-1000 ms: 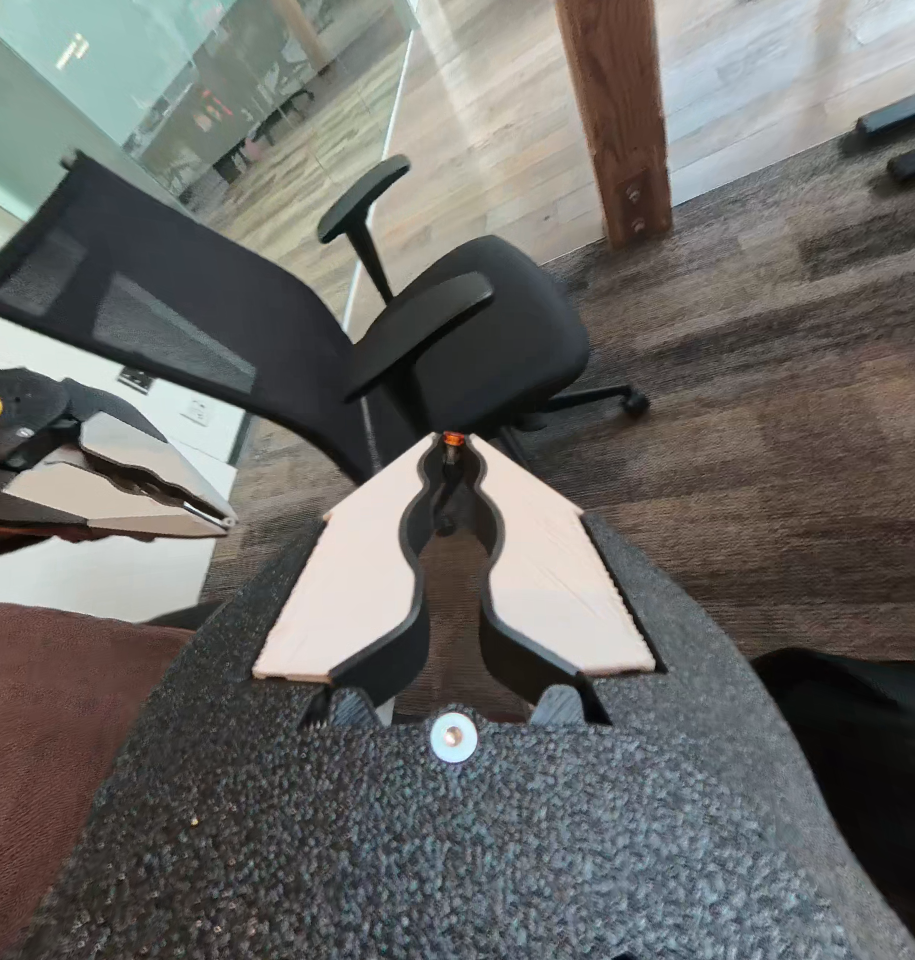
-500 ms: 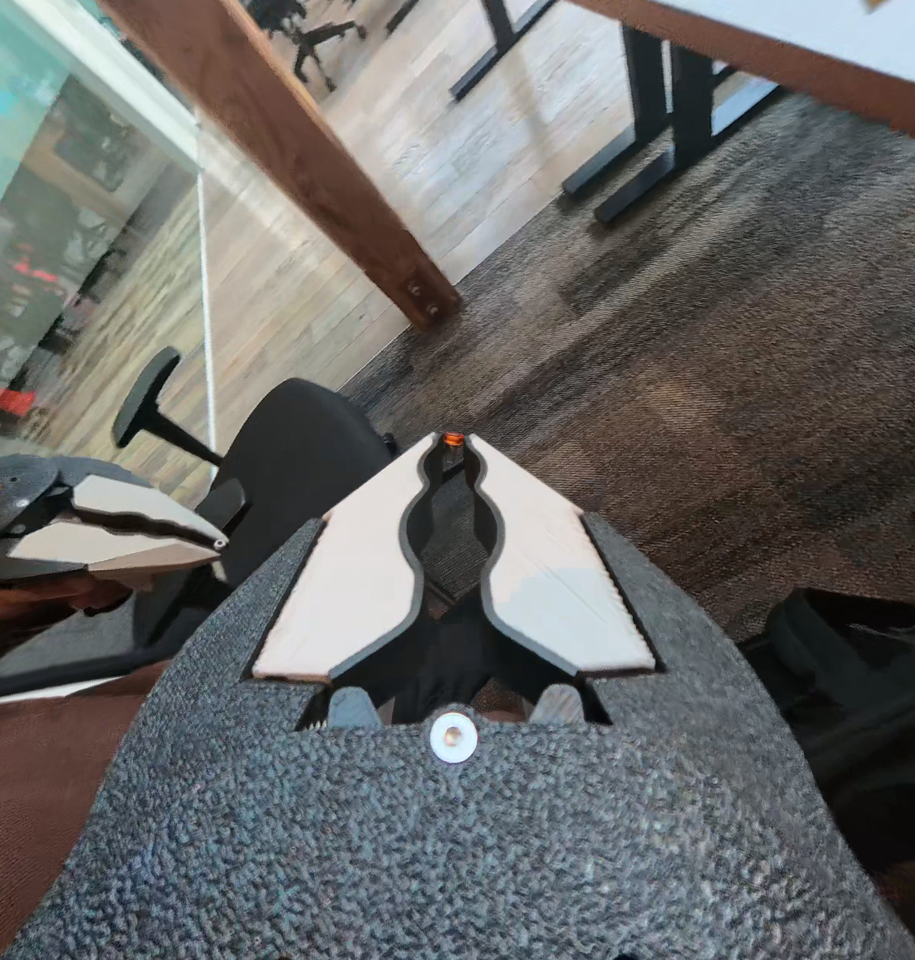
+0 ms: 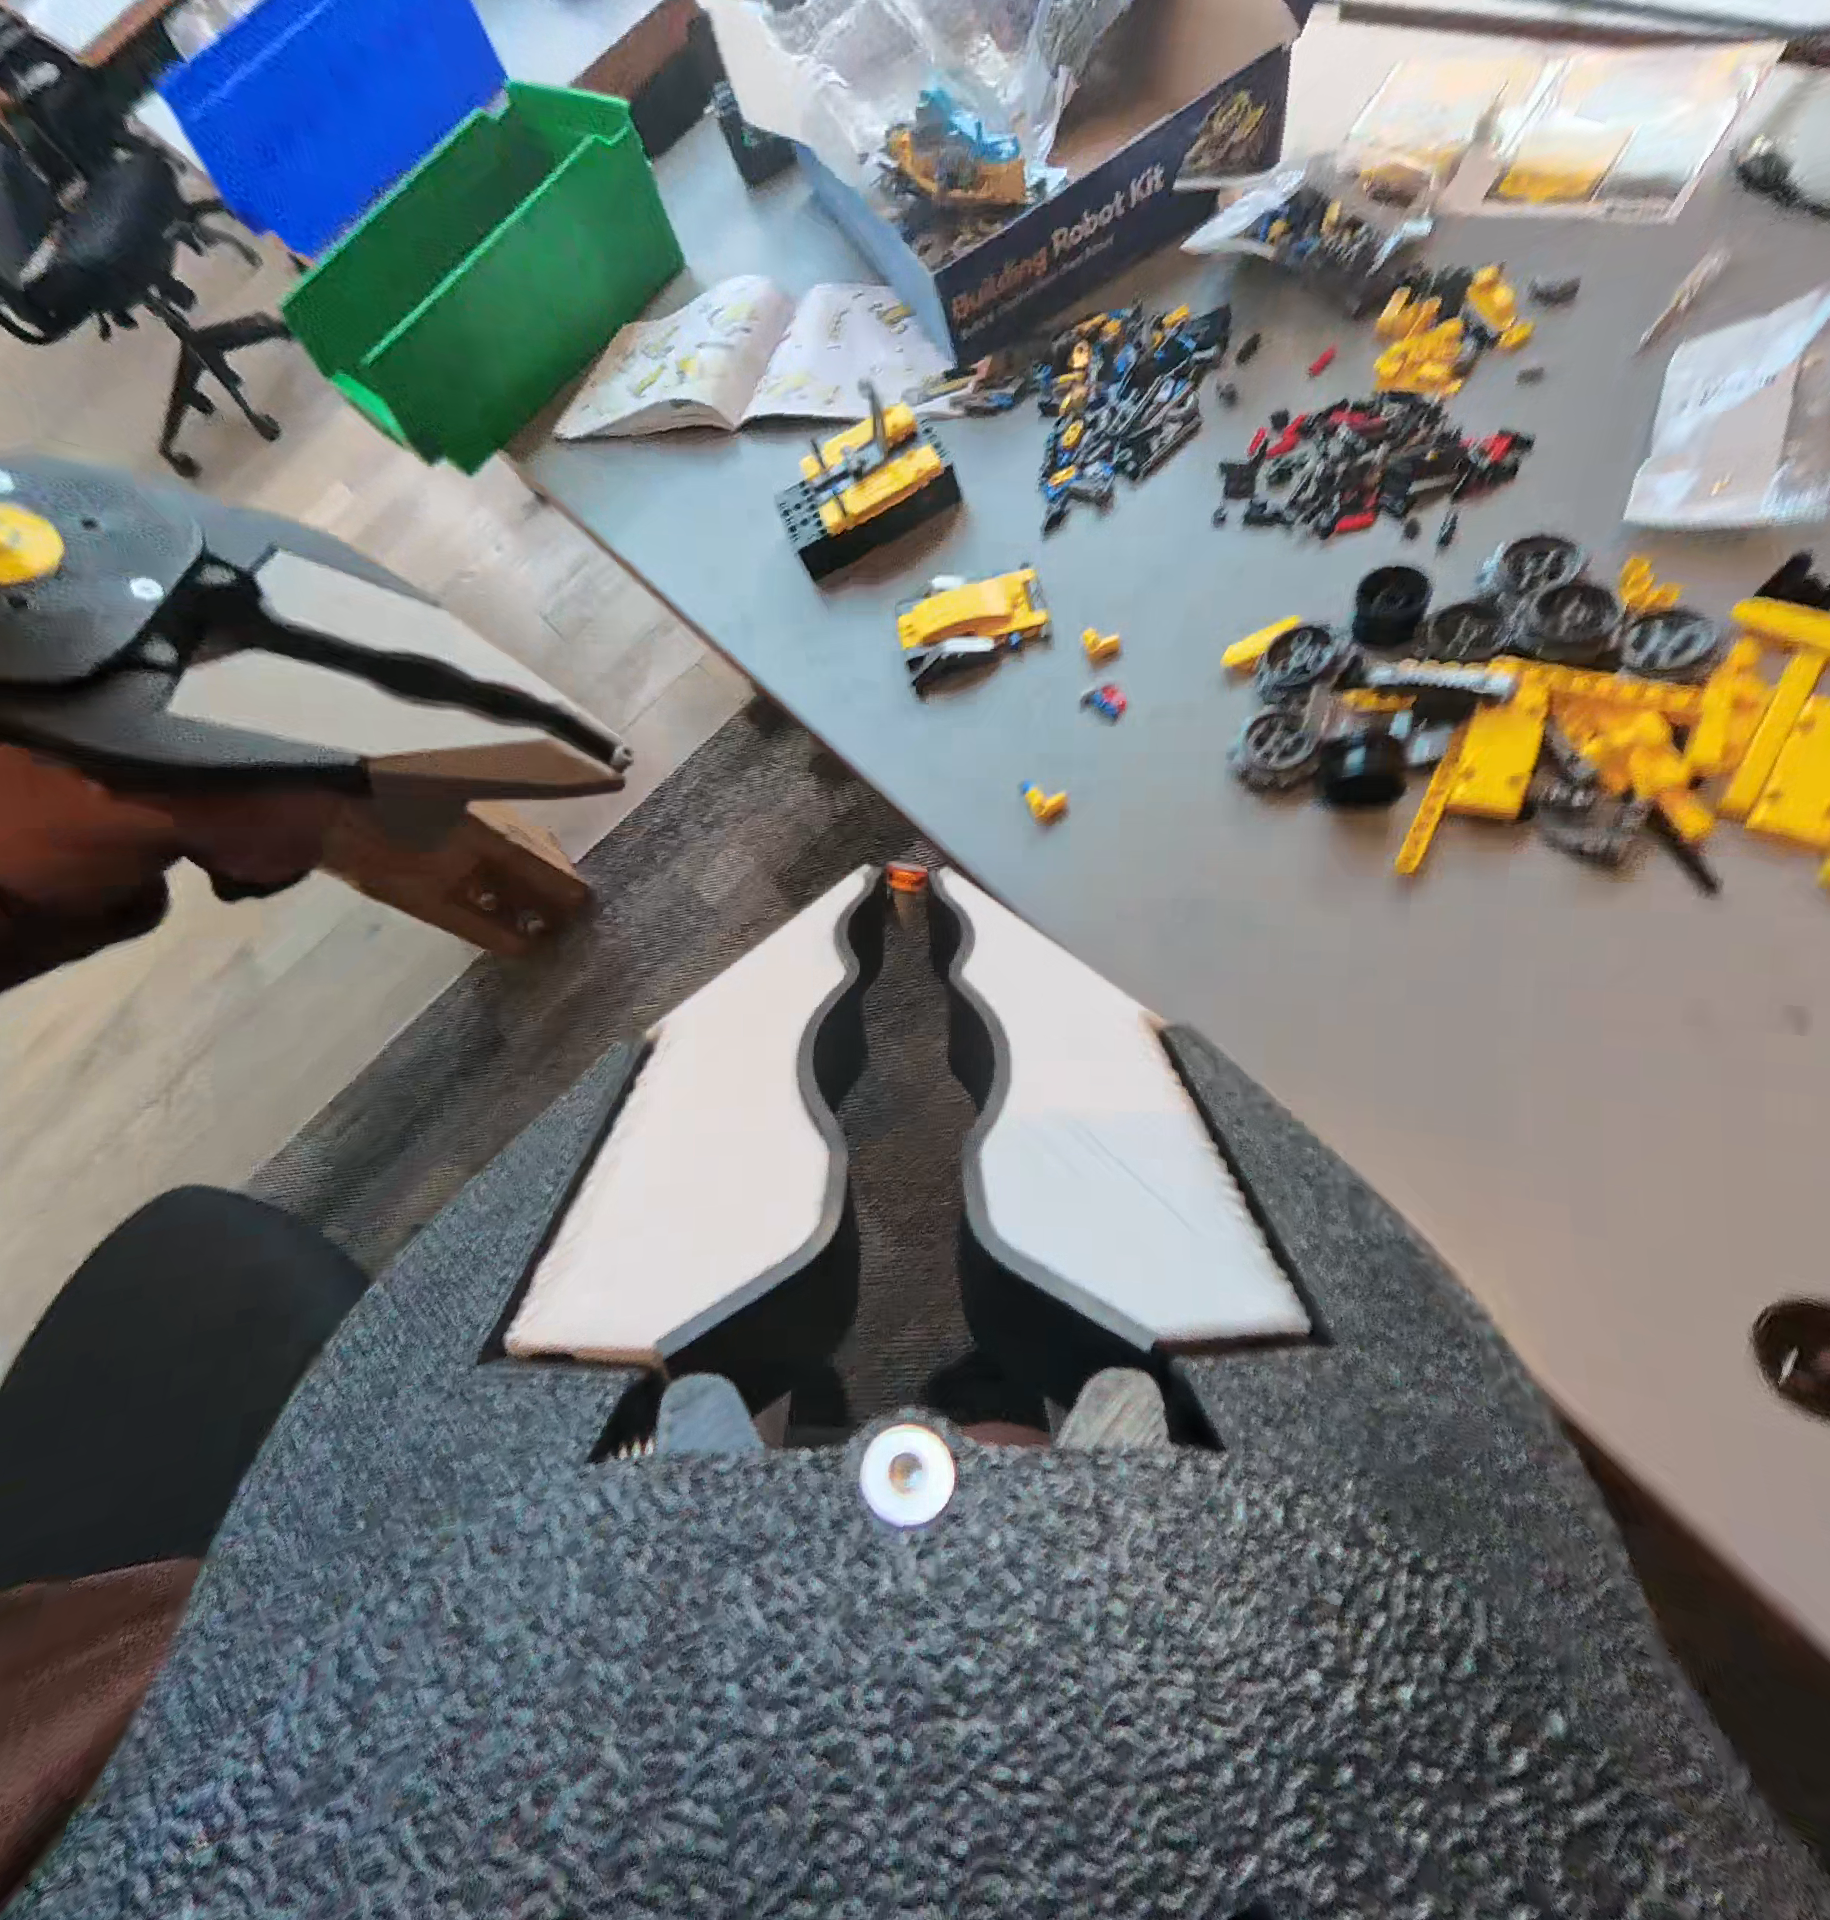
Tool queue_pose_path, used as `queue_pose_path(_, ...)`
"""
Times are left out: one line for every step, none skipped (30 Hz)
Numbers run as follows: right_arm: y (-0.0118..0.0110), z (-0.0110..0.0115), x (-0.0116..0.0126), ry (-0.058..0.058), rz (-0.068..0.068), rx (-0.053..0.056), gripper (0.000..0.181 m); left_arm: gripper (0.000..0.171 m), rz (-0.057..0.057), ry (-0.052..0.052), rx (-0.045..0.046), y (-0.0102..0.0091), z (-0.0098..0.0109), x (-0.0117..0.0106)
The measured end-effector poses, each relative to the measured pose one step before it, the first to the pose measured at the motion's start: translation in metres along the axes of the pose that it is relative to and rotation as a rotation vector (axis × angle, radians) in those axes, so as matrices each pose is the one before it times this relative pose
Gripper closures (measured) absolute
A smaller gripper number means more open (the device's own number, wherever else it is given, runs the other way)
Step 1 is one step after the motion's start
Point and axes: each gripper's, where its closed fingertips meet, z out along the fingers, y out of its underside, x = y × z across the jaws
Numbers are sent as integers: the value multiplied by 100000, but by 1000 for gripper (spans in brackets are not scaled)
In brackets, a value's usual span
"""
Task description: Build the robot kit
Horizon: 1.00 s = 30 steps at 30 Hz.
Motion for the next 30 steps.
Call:
queue_pose_path(-1221, 1760, 1253, 697, -2655, -920, 174, 170, -144, -268, -2815, -1089, 1286, -2183)
queue_pose_path(-1027, 1935, 1294, -137, -1521, -1563, 175, 170, 784, -935, -2688, -986, 1285, -2149)
queue_pose_path(-956, 2050, 1341, -607, -596, -1820, 175, 170, 1281, -1641, -2328, -902, 1274, -2139)
queue_pose_path(-1049, 2131, 1393, -768, -1294, -1026, 175, 170, 705, -960, -3022, -694, 1352, -1961)
queue_pose_path(-1047, 2206, 1446, -734, -2702, -523, 174, 170, 373, -366, -3070, -682, 1396, -1818)
queue_pose_path(-850, 2315, 1485, -881, -3683, -970, 174, 170, 1188, -397, -1810, -836, 1409, -1752)
queue_pose_path(-565, 2379, 1480, -940, -4562, -1597, 174, 170, 2096, -634, -1355, -791, 1501, -1733)
queue_pose_path(-219, 2329, 1612, 106, -5352, -2456, 174, 170, 1817, -538, -2432, -543, 1622, -1662)
queue_pose_path(144, 2202, 1498, 96, -5254, -3806, 174, 170, 1129, -361, -2967, -394, 1681, -1536)
queue_pose_path(304, 1972, 1253, -591, -4119, -4406, 174, 170, 588, 90, -2367, -416, 1627, -1351)
queue_pose_path(286, 1678, 1071, -919, -3003, -4078, 174, 170, 355, 238, -1764, -442, 1513, -1166)
queue_pose_path(99, 1358, 915, -748, -2879, -2878, 174, 170, 290, 302, -1984, -376, 1389, -1038)
queue_pose_path(9, 1107, 715, -1018, -3419, -2072, 175, 170, 681, 628, -2172, -293, 1268, -845)
queue_pose_path(123, 967, 547, -1404, -3786, -2469, 175, 170, 1425, 365, -2037, -176, 1141, -728)
queue_pose_path(232, 883, 407, -1754, -3624, -2740, 174, 170, 1240, 778, -2450, 46, 1071, -517)
queue_pose_path(324, 779, 387, -1208, -3196, -2880, 175, 170, 306, 1049, -2955, 261, 981, -337)
queue_pose_path(380, 689, 420, -421, -2827, -2831, 175, 170, 437, 940, -2564, 303, 854, -217)
queue_pose_path(338, 576, 367, -266, -2286, -2235, 175, 170, 1183, 921, -1773, 275, 691, -114)
queue_pose_path(215, 446, 294, -386, -1363, -1222, 174, 170, 1452, 1022, -1737, 308, 556, -34)
queue_pose_path(162, 371, 137, -1131, -533, -769, 174, 170, 1372, 543, -1750, 329, 435, -66)
queue_pose_path(263, 357, -71, -2032, -461, -1271, 174, 170, 1268, 339, -1204, 254, 278, -64)
queue_pose_path(417, 344, -88, -1684, -763, -2301, 173, 170, 998, 137, -450, 97, 116, -62)
queue_pose_path(483, 315, -15, -824, -743, -2669, 167, 164, 925, 652, 526, -66, -20, 22)
queue_pose_path(259, 151, -33, -718, -603, -1236, 164, 160, 693, 1134, 584, -108, -100, 112)
queue_pose_path(48, -21, -72, -1067, -259, 180, 164, 158, 654, 358, 332, -69, -119, -1)
queue_pose_path(-64, -120, -3, -978, 476, 791, 164, 158, 868, -331, 317, -77, -153, -154)
queue_pose_path(-185, -157, -13, -1166, 1197, 1266, 164, 156, 826, 16, 288, -75, -135, -146)
queue_pose_path(-334, -216, -52, -1319, 1571, 1948, 164, 154, 283, 570, 6, -71, -123, -109)
queue_pose_path(-459, -271, -88, -1270, 1541, 2418, 164, 151, -144, 1070, 71, -77, -113, -45)
queue_pose_path(-412, -280, -100, -1081, 1119, 2073, 164, 149, -509, 1411, -11, -36, -79, 45)
